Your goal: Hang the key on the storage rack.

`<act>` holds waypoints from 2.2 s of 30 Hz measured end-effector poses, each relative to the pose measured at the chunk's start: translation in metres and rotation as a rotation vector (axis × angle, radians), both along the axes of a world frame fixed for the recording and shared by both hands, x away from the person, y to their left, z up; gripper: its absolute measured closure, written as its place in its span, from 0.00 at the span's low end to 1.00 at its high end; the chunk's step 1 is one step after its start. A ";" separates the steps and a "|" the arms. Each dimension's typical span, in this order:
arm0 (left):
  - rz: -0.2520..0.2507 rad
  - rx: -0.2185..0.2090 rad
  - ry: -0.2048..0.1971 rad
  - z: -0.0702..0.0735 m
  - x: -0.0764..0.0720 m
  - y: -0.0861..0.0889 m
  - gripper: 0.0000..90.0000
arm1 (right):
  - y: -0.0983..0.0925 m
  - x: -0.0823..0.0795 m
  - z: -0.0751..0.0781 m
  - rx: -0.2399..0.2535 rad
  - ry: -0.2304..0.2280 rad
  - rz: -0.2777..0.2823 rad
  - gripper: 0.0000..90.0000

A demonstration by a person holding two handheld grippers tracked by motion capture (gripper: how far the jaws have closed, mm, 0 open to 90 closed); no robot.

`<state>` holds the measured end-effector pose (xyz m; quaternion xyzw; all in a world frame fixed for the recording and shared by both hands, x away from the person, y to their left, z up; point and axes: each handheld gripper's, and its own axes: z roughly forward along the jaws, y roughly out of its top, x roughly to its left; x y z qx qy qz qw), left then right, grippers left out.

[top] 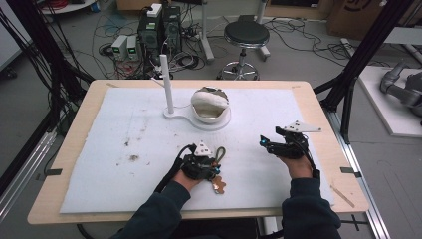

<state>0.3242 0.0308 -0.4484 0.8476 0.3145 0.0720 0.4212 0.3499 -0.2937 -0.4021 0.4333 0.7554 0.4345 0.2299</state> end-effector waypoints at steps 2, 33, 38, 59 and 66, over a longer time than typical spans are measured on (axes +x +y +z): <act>0.002 -0.025 0.040 0.001 0.005 0.011 0.76 | 0.000 -0.001 0.001 0.003 0.001 -0.001 0.30; 0.230 0.098 -0.107 -0.002 0.000 0.061 0.77 | 0.000 -0.003 0.002 -0.005 -0.006 0.003 0.30; 0.250 0.013 -0.061 -0.001 0.003 0.071 0.80 | -0.001 -0.003 0.002 0.001 -0.009 -0.001 0.30; 0.377 -0.392 -0.282 0.097 0.019 0.176 0.80 | 0.002 -0.002 0.002 0.007 -0.006 0.001 0.30; 0.394 -0.392 -0.320 0.119 0.037 0.178 0.80 | 0.001 -0.002 0.002 0.007 -0.004 0.000 0.30</act>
